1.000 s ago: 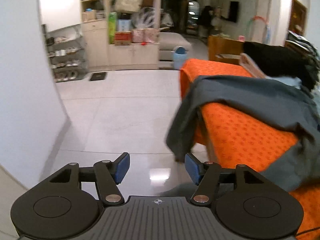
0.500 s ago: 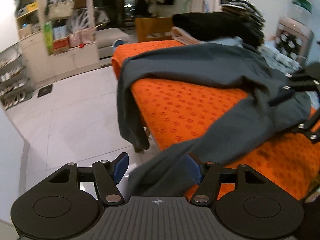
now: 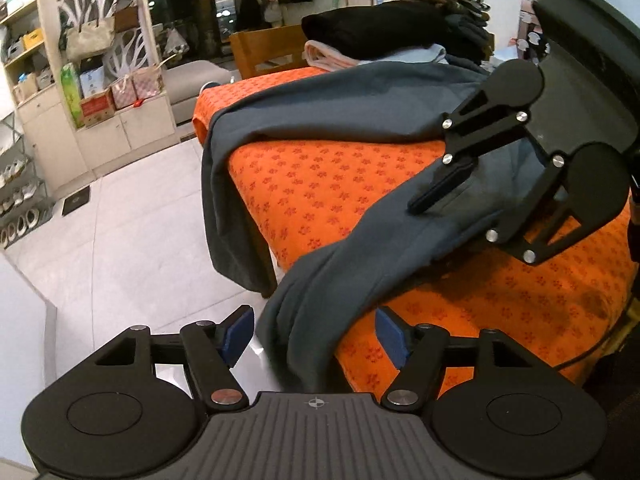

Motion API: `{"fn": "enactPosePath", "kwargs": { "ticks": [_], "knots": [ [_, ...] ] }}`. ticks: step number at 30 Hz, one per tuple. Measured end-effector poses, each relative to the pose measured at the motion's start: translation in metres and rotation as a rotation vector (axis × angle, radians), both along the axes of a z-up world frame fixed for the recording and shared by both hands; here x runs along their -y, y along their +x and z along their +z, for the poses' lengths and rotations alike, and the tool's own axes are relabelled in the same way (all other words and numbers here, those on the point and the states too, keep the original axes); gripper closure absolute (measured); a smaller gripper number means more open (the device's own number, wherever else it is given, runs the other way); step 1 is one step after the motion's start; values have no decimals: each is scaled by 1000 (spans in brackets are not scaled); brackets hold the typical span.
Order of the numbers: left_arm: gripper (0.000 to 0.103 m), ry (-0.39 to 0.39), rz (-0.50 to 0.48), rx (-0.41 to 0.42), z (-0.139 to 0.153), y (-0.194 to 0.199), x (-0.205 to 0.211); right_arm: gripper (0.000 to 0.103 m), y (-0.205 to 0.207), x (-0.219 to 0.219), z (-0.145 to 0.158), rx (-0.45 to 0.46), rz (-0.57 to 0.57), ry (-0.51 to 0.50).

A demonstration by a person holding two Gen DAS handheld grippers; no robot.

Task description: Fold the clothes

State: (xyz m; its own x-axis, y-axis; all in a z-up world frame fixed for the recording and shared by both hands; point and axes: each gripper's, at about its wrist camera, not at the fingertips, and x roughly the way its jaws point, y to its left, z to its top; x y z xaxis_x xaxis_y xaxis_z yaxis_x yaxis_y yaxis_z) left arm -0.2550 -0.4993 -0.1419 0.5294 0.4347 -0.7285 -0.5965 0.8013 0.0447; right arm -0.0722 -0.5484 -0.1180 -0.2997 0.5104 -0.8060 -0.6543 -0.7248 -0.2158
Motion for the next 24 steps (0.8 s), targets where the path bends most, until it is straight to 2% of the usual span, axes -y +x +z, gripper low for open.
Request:
{"fn": "enactPosePath", "kwargs": {
  "ticks": [3,5,8,10,11,13,15,21,24],
  "knots": [
    [34,-6,30,7,0,-6,3,67,-5,-10,3,-22,34,-28],
    [34,-10,56,9,0,-12,5,67,-9,-16,4,-9,69,-39],
    [33,-14,91,10,0,-20,6,75,-20,-23,1,22,142,-61],
    [33,-13,112,10,0,-24,8,87,-27,-28,0,46,189,-77],
    [33,-12,122,11,0,-26,9,98,-31,-30,-1,64,205,-84],
    [34,-9,143,14,-1,-30,9,100,-35,-32,0,81,216,-82],
    [34,-7,166,18,-2,-30,9,100,-30,-33,12,47,192,-67],
    [34,33,223,45,-6,-4,11,100,-9,-23,68,-55,94,29],
    [34,62,235,88,-2,20,11,100,0,-19,97,-87,48,79]
  ]
}}
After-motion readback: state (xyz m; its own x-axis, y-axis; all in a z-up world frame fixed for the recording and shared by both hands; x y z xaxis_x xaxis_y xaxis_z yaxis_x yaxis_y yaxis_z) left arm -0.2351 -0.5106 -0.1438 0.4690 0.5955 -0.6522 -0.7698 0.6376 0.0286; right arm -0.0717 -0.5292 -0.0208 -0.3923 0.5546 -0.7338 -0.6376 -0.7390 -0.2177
